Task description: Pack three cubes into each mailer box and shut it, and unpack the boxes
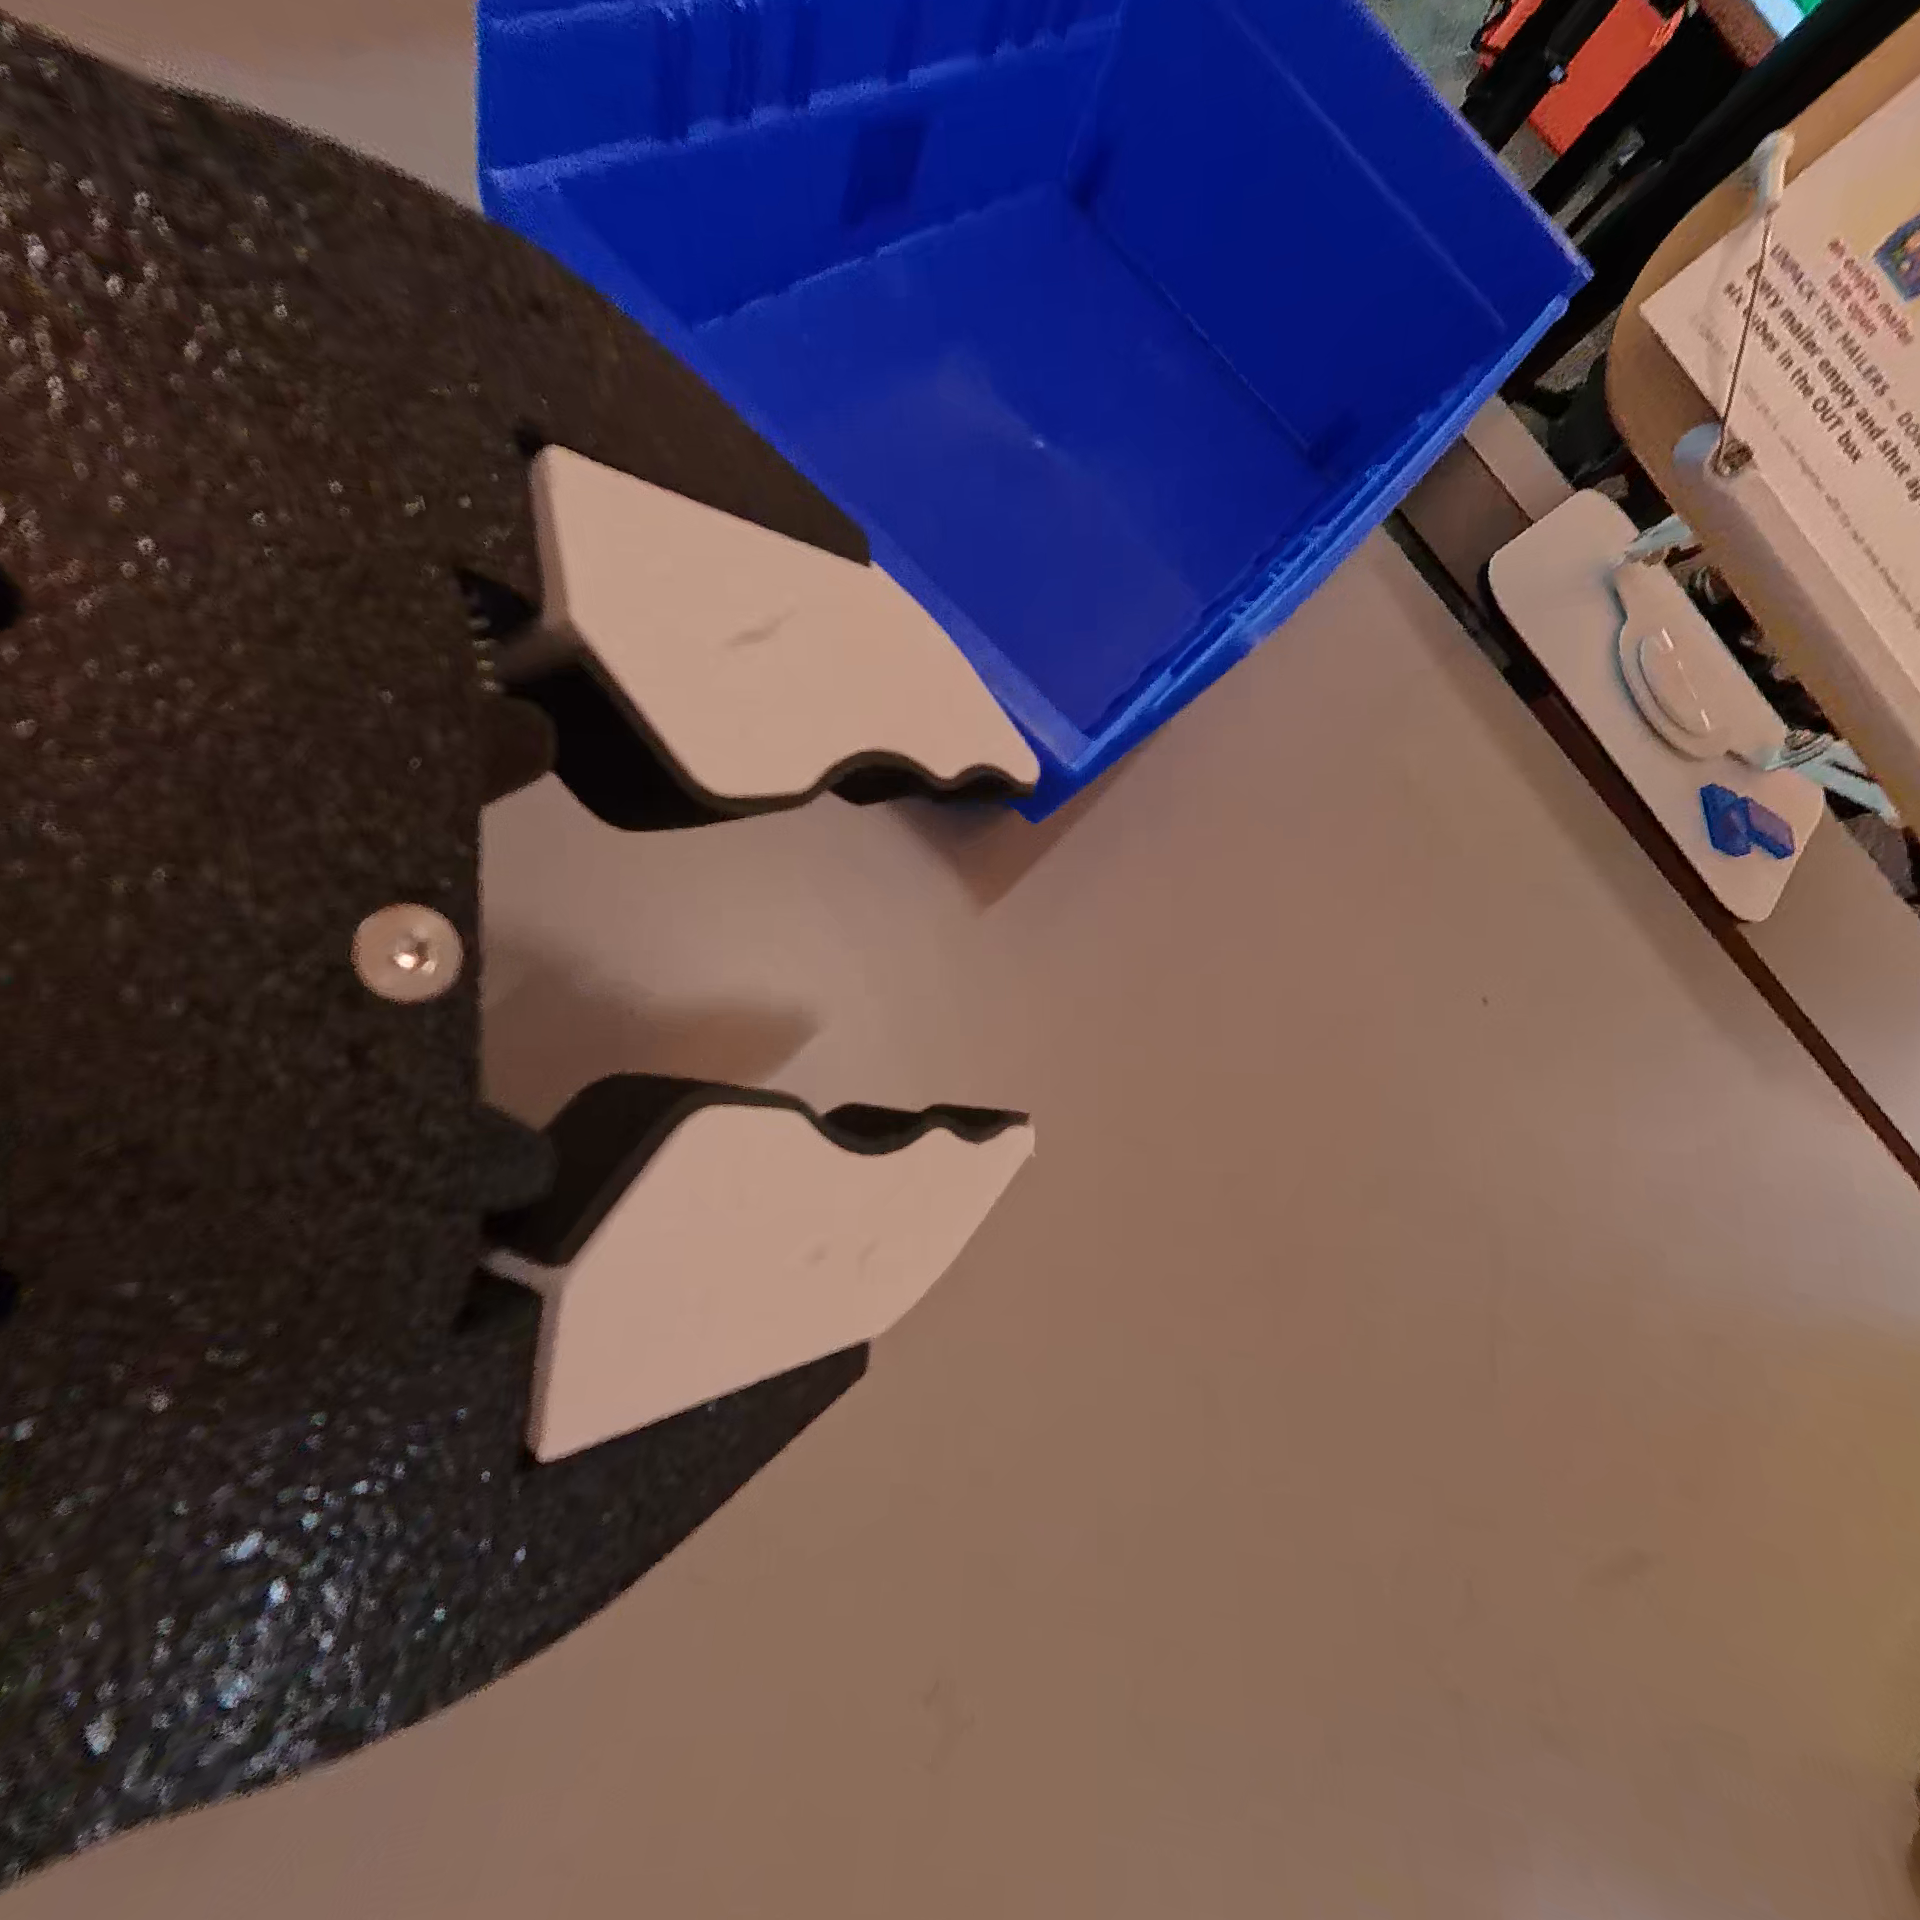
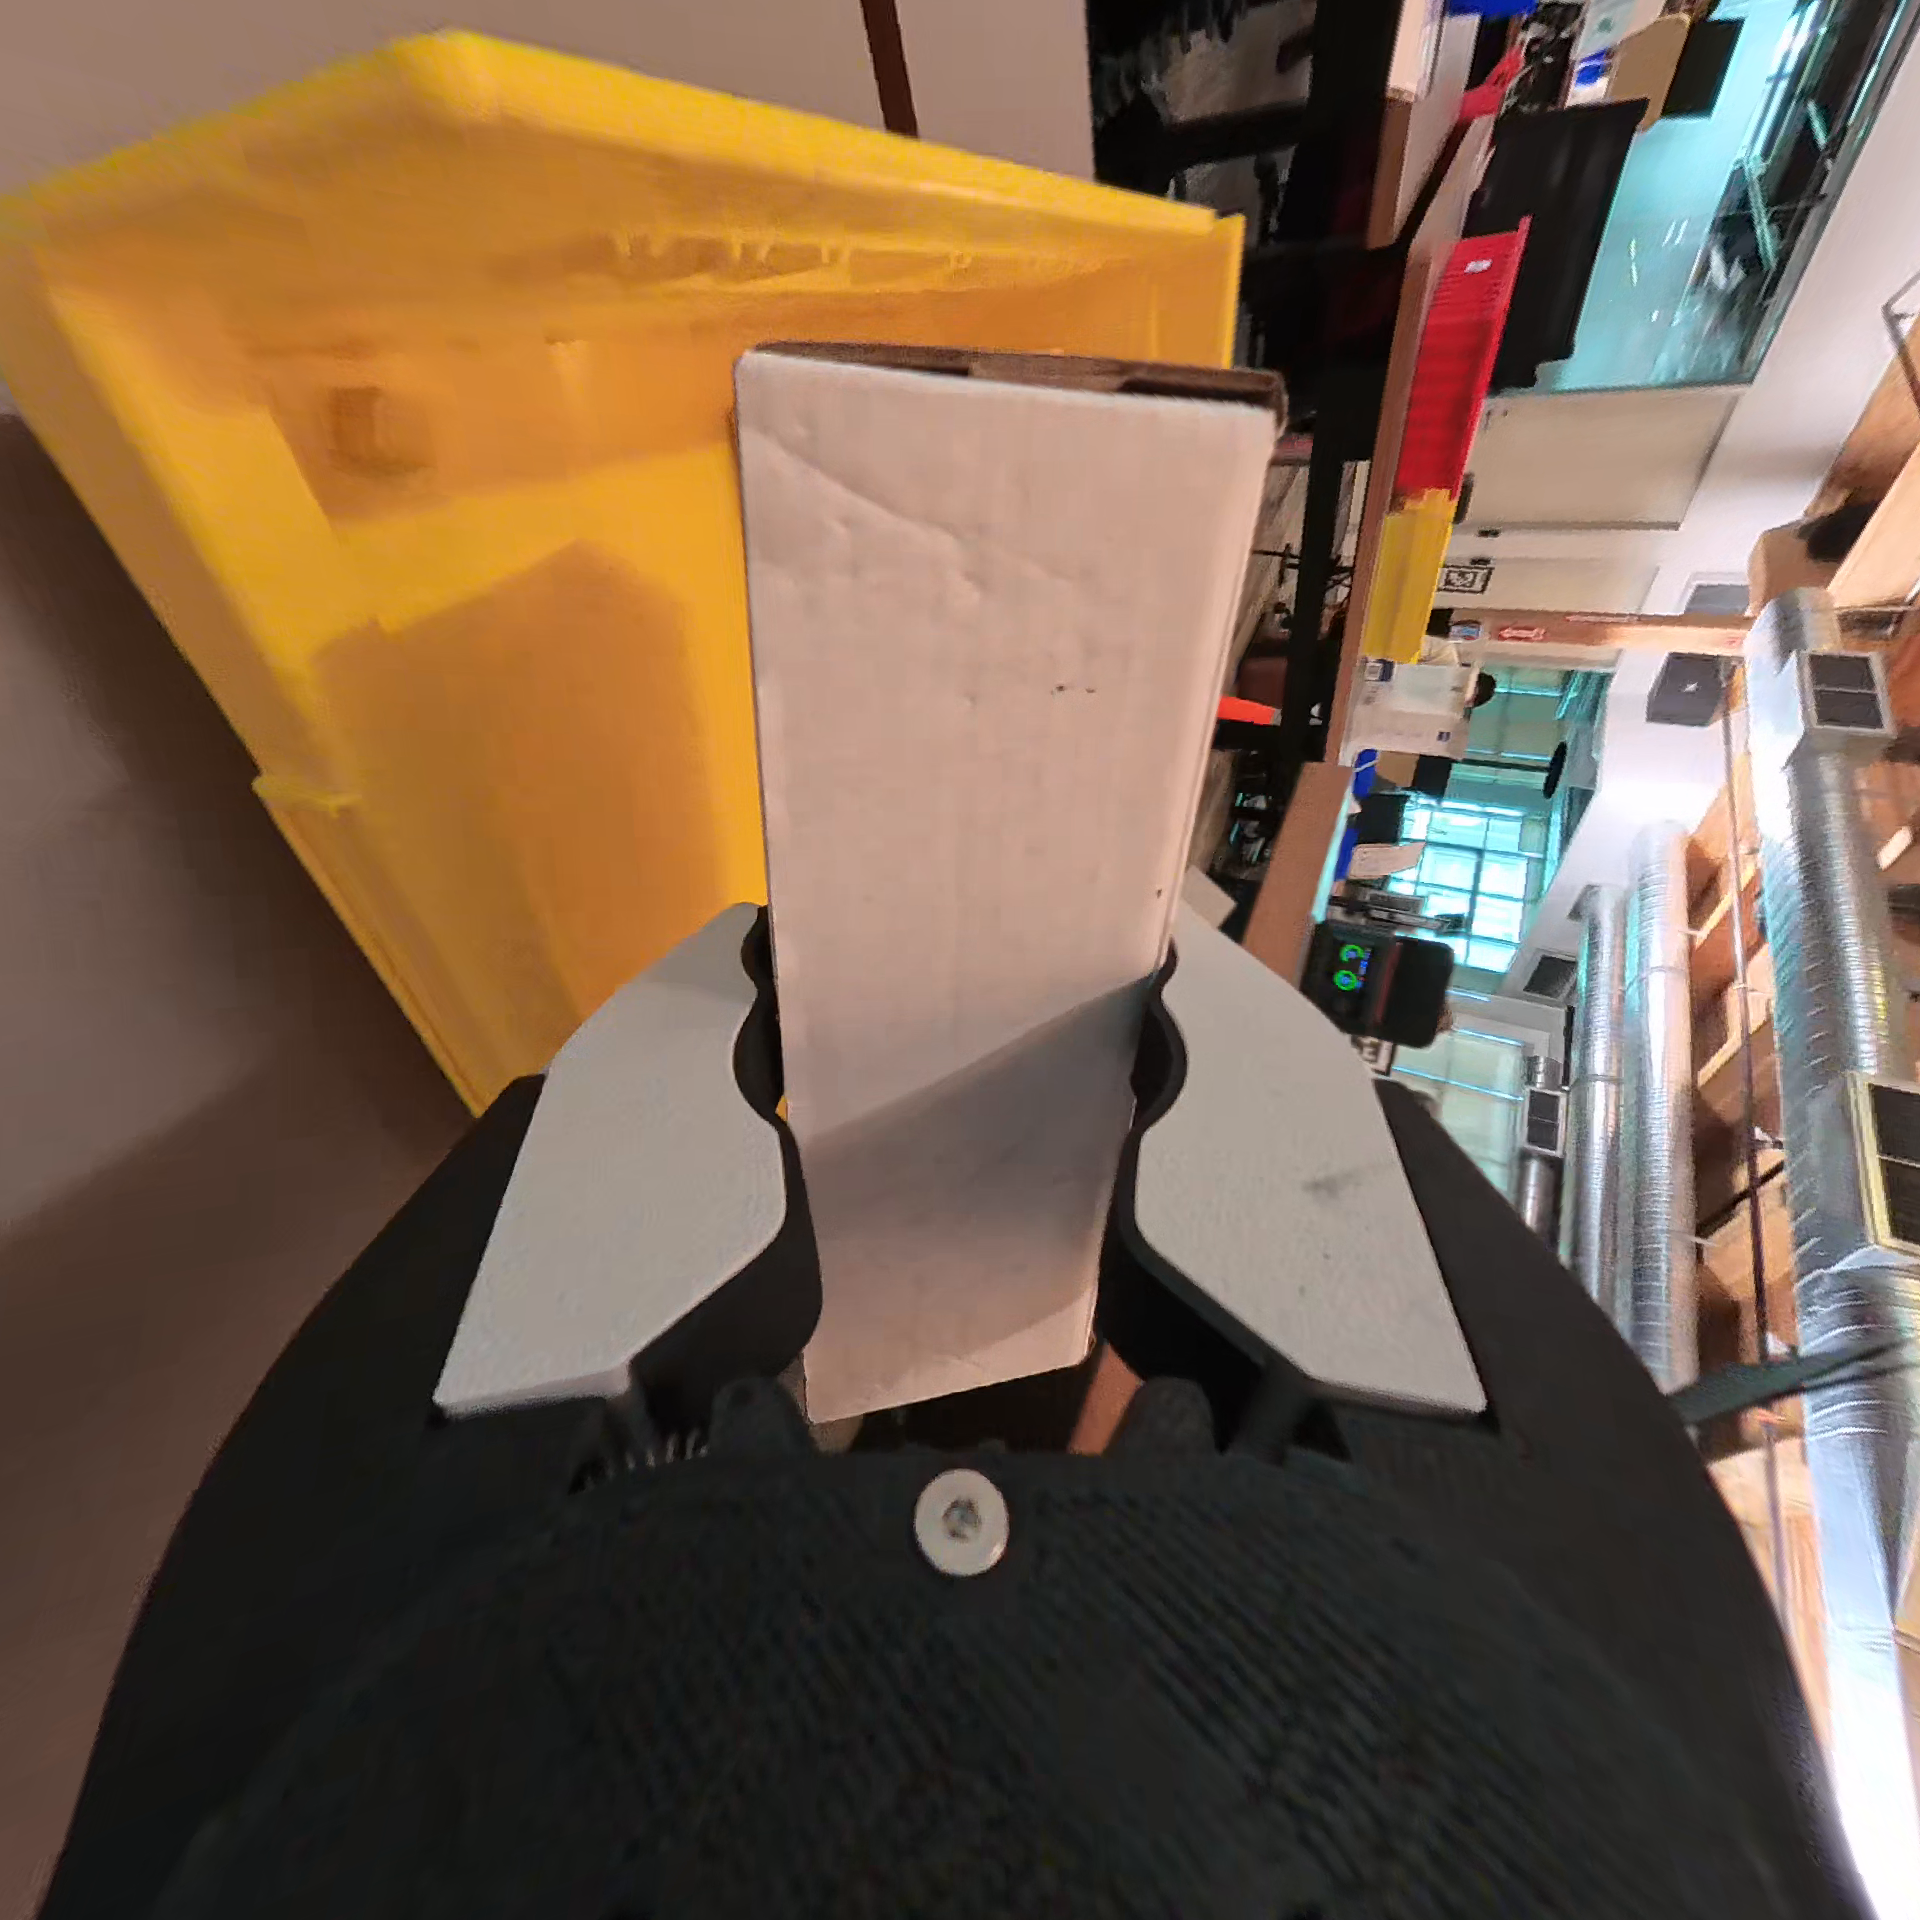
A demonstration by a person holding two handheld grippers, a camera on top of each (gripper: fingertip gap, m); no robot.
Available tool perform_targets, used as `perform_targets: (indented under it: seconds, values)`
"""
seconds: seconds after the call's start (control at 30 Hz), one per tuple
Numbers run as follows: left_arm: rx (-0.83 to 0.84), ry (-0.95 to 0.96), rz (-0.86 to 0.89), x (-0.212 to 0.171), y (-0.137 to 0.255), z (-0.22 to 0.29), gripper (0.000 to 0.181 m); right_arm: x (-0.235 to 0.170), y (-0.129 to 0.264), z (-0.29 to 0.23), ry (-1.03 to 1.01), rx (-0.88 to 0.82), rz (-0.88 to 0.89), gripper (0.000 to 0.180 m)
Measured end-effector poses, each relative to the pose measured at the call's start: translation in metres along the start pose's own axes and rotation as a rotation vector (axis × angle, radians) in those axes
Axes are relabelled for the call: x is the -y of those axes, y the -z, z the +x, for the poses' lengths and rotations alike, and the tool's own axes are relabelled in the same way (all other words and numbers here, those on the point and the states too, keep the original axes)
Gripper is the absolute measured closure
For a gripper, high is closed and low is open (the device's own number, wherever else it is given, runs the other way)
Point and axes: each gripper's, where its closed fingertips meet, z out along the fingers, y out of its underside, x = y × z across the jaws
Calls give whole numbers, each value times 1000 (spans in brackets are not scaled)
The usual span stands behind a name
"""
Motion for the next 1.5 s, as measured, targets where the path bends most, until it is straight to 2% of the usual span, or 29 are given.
perform_targets:
  seconds: [0.13, 0.23, 0.43, 0.7, 0.87, 0.97, 1.07, 1.13, 1.27, 1.37, 1.5]
  values:
    - [2, -33, -46, -7, -6, 3, 126, 3, -28, -4, 23, -40, 20, 113]
    - [-6, -27, -53, -10, -9, 5, 126, -3, -47, -15, 48, 4, 1, 113]
    - [-21, -14, -86, -21, -17, 9, 126, -11, -70, -7, 103, -64, 44, 113]
    - [-84, -5, -98, -20, -29, 30, 126, -9, -76, -36, 196, 255, 75, 108]
    - [-149, 7, -103, -16, -33, 49, 125, -10, -71, -46, 28, 513, 43, 96]
    - [-174, 3, -91, -9, -32, 60, 125, -9, -69, -33, -16, 485, 43, 91]
    - [-201, 10, -58, 2, -32, 74, 125, -9, -55, -26, -45, 437, 62, 96]
    - [-252, 47, -16, 16, -32, 89, 126, -10, -37, -15, -151, 360, 94, 96]
    - [-355, 105, 64, 60, -44, 124, 126, -15, 21, -4, -668, 274, 233, 102]
    - [-439, 117, 95, 114, -62, 152, 125, -13, 63, -17, -969, 283, 369, 111]
    - [-514, 169, 99, 200, -101, 181, 118, -23, 84, -27, -1142, 231, 390, 113]
